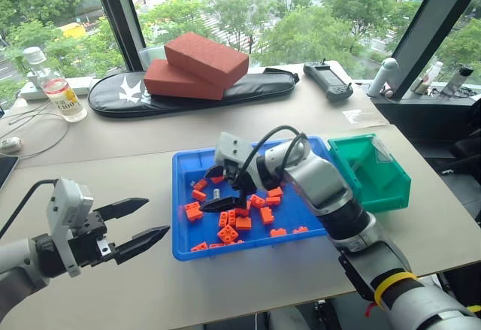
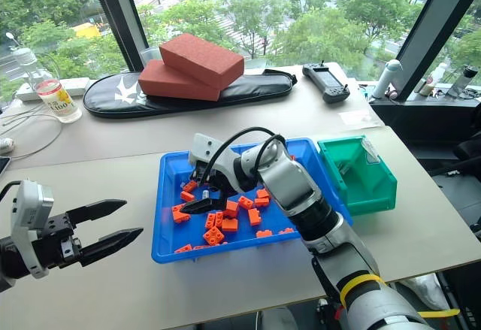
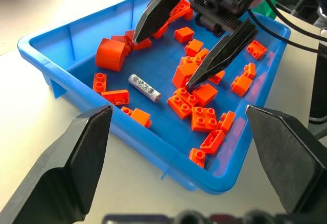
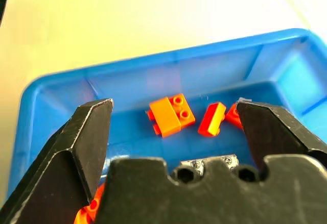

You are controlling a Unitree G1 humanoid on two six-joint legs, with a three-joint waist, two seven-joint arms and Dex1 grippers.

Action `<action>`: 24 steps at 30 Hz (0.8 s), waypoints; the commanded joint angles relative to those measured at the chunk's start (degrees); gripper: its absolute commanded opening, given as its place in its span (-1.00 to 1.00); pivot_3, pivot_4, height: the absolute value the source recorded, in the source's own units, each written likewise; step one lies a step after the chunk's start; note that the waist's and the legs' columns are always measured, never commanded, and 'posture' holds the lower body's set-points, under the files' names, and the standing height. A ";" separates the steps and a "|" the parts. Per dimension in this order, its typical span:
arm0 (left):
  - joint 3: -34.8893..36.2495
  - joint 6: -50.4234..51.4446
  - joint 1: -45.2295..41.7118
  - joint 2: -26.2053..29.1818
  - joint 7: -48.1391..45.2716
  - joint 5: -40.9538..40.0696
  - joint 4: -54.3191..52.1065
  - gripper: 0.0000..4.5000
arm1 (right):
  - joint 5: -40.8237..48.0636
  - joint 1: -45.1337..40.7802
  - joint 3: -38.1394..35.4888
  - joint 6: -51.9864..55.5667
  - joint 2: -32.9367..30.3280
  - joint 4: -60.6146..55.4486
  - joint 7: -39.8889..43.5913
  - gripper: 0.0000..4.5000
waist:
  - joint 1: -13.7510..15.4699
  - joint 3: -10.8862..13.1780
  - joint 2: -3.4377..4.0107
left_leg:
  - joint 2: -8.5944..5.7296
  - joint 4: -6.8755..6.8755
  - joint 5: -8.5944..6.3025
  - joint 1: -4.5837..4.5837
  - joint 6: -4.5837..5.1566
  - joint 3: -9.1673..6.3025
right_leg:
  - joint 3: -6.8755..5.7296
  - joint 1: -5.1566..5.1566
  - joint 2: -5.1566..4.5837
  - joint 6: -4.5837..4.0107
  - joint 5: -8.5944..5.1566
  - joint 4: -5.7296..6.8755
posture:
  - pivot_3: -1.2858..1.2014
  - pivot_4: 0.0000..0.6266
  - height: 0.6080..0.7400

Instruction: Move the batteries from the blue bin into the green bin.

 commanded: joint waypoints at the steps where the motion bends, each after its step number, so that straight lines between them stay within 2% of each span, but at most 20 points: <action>1: 2.43 0.01 0.89 -0.56 0.68 -0.99 -2.00 1.00 | -4.76 3.05 -3.65 14.30 3.30 -8.57 -15.22 0.99 | 0.09 0.00 0.00 | 0.00 0.00 0.00 0.00 0.00 0.00 | 0.00 -0.01 0.00 -0.01 0.00 0.02 | 0.03 -0.52 1.00; 5: 2.40 0.15 1.11 -0.60 1.15 -1.43 -2.29 1.00 | -7.45 4.55 -0.64 21.36 5.44 -13.37 -24.57 0.99 | 0.18 0.00 0.00 | -0.01 0.00 0.00 -0.05 -0.01 0.00 | 0.01 -0.10 0.00 -0.03 -0.02 0.05 | 0.03 -0.52 1.00; 7: 2.15 0.39 1.00 -0.44 1.35 -1.76 -2.32 1.00 | -7.02 4.75 1.03 22.60 6.23 -14.83 -26.74 0.99 | 0.20 0.00 0.00 | 0.00 0.00 0.00 -0.05 -0.01 0.00 | 0.00 -0.11 0.00 -0.04 -0.02 0.04 | 0.03 -0.52 1.00; 18: 2.99 1.64 1.27 0.49 1.36 -3.35 -2.63 1.00 | 0.28 4.69 6.53 23.89 7.60 -12.30 -28.36 0.99 | 0.00 0.00 0.00 | 0.00 0.00 0.00 -0.05 0.00 0.00 | 0.00 -0.08 0.00 -0.04 -0.03 0.01 | 0.03 -0.52 1.00; 24: 5.17 2.36 3.22 0.54 1.30 -4.62 -3.61 1.00 | 2.09 5.07 4.92 22.65 11.91 -6.95 -31.23 0.99 | -0.26 0.00 0.00 | 0.01 -0.01 0.00 -0.05 0.00 0.00 | -0.01 -0.09 0.00 -0.05 -0.03 0.02 | 0.03 -0.52 1.00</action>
